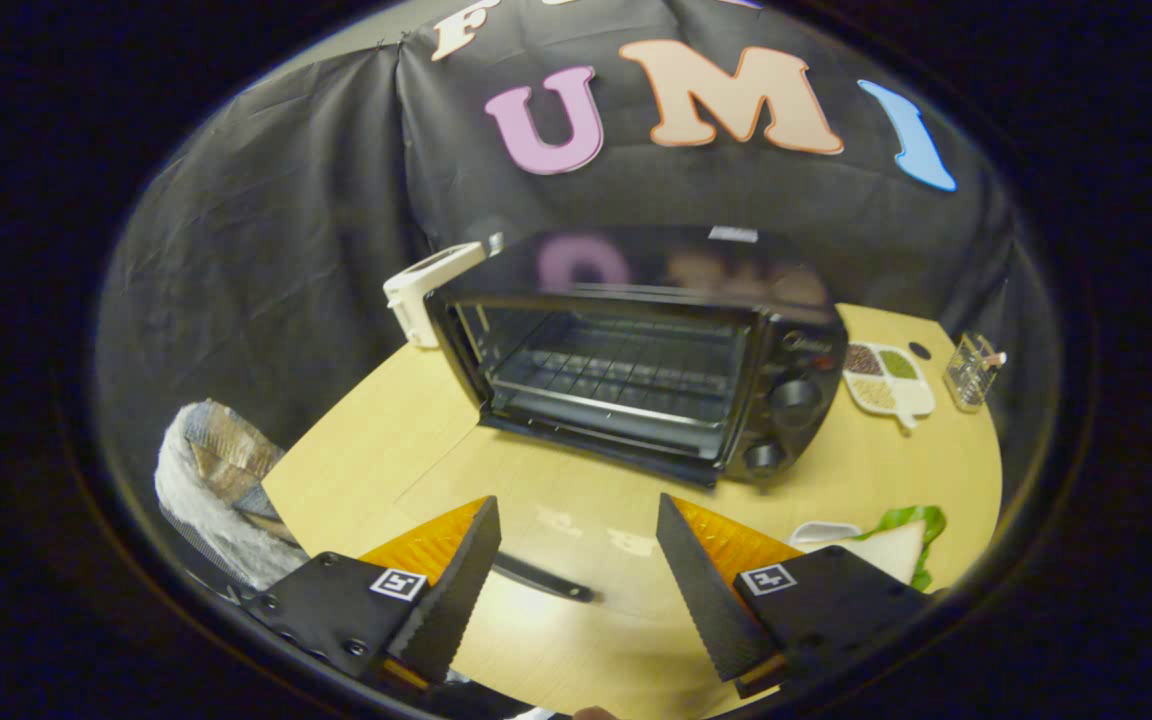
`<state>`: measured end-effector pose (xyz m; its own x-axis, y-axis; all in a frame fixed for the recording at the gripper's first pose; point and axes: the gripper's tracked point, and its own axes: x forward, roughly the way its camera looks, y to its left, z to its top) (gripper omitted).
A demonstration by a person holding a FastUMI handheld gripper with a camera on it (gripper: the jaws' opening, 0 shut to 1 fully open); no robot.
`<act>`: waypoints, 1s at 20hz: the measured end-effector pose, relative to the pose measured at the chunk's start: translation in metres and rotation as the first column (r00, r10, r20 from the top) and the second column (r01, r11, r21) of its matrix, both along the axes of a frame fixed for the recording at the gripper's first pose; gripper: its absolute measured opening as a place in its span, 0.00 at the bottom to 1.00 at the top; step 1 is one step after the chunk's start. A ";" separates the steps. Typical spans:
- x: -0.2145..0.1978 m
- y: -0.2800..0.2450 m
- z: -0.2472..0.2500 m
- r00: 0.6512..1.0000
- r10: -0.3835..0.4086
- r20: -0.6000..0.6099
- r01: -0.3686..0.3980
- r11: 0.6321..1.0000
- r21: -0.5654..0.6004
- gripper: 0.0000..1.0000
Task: Open the toaster oven, put the food inside, and close the toaster oven door.
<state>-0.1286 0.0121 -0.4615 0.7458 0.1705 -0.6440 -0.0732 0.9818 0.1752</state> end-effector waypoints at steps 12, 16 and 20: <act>-0.021 -0.170 0.015 0.951 -0.305 0.039 0.308 0.945 -0.114 0.98; -0.050 -0.193 -0.010 0.930 -0.367 -0.020 0.361 0.924 -0.127 0.98; -0.075 -0.200 -0.035 0.916 -0.392 -0.078 0.380 0.915 -0.136 0.98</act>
<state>-0.2032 -0.1883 -0.4963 0.6677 -0.1978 -0.7177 0.3280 0.9436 0.0451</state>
